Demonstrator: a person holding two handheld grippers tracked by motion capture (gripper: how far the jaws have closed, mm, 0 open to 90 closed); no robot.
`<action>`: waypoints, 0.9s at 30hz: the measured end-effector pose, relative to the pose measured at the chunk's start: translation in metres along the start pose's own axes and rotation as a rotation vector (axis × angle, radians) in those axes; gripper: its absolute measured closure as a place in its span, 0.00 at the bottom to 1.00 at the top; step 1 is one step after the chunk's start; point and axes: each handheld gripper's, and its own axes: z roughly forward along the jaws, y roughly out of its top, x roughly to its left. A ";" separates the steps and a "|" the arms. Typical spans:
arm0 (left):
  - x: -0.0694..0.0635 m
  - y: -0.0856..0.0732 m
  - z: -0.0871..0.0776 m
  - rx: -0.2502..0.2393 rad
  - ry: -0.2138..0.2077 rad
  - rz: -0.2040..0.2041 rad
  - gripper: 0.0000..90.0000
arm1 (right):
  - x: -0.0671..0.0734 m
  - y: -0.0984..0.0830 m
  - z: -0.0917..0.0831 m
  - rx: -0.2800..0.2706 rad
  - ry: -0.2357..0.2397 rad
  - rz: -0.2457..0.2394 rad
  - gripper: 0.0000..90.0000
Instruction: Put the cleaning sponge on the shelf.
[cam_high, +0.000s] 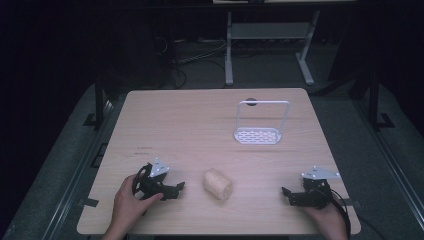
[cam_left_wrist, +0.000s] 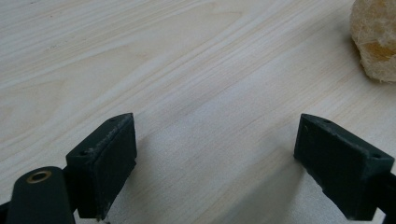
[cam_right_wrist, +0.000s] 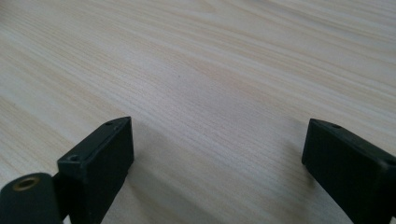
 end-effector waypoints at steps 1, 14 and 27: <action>0.000 0.000 0.000 0.000 0.000 0.000 0.14 | 0.000 0.000 0.000 0.000 0.001 -0.001 0.10; 0.000 0.000 0.000 0.000 -0.001 0.000 0.14 | 0.000 0.004 0.000 0.000 0.030 -0.008 0.10; 0.000 0.000 0.000 0.000 0.000 0.001 0.14 | 0.004 0.025 0.003 -0.004 0.052 -0.020 0.10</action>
